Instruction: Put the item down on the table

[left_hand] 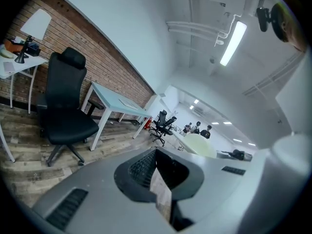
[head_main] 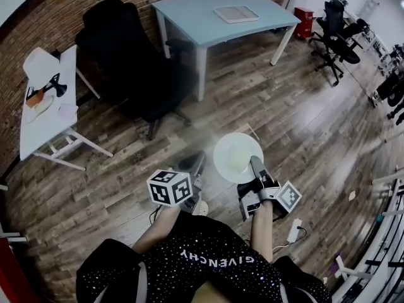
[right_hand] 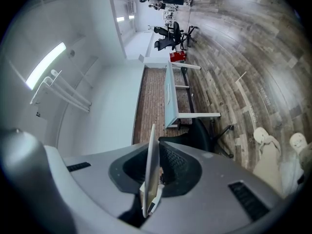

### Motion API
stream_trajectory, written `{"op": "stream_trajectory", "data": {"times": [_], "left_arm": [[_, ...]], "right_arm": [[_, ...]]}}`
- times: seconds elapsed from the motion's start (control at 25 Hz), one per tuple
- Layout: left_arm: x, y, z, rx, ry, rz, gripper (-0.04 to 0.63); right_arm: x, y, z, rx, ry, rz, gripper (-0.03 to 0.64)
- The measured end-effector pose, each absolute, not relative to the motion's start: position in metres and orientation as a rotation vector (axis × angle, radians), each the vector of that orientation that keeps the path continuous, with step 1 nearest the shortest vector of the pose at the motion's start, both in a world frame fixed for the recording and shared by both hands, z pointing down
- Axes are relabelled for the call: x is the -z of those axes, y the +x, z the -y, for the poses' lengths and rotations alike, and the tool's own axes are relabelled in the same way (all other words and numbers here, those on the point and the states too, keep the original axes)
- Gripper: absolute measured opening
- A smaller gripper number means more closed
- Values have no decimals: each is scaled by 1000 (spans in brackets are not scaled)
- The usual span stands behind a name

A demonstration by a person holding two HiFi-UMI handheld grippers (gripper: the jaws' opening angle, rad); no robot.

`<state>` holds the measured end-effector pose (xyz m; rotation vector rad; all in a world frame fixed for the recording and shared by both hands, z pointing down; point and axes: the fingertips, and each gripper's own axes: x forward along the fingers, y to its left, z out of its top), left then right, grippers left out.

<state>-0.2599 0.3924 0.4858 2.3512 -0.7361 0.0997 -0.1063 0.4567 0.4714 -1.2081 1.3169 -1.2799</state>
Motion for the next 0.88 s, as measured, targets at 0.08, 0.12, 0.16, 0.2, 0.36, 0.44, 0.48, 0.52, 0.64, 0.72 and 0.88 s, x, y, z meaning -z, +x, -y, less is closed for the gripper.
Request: {"op": "stream_trajectory", "data": {"times": [0.08,0.12,0.16,0.2,0.36,0.44,0.48,0.52,0.64,0.72,0.88], "left_arm": [[-488,-256,-387,-107,2352,727,12],[-489,-253,-384,-108,2353,721,12],[-490,-251,-380,-106,2353,717,12],[-490,-248,-375,-102,2352,711,12],[-490,-230,-351,-92,2362,684,12],[-492,-217,-336,-94,2367,671,12],[-492,-211,-328,-91,2366,667,12],[-492,-205,-318,-86,2362,664,12],[-491,-189,-283,-75,2355,662,12],[-490,-178,-261,-69,2355,658,12],[-485,-156,-213,-69,2355,654,12]], "right_arm": [[-473,-101,-455,1269,-1217,-1305,35],[-473,-97,-454,1261,-1220,-1298,35],[-473,-94,-452,1253,-1223,-1293,35],[-473,-90,-450,1245,-1225,-1289,35],[-473,-70,-432,1214,-1246,-1277,35],[-474,-59,-417,1209,-1253,-1270,35],[-475,-54,-409,1211,-1256,-1269,35],[-476,-49,-400,1213,-1257,-1268,35],[-476,-34,-368,1219,-1252,-1256,35],[-474,-23,-345,1217,-1252,-1256,35],[-468,-1,-299,1209,-1254,-1258,35]]}}
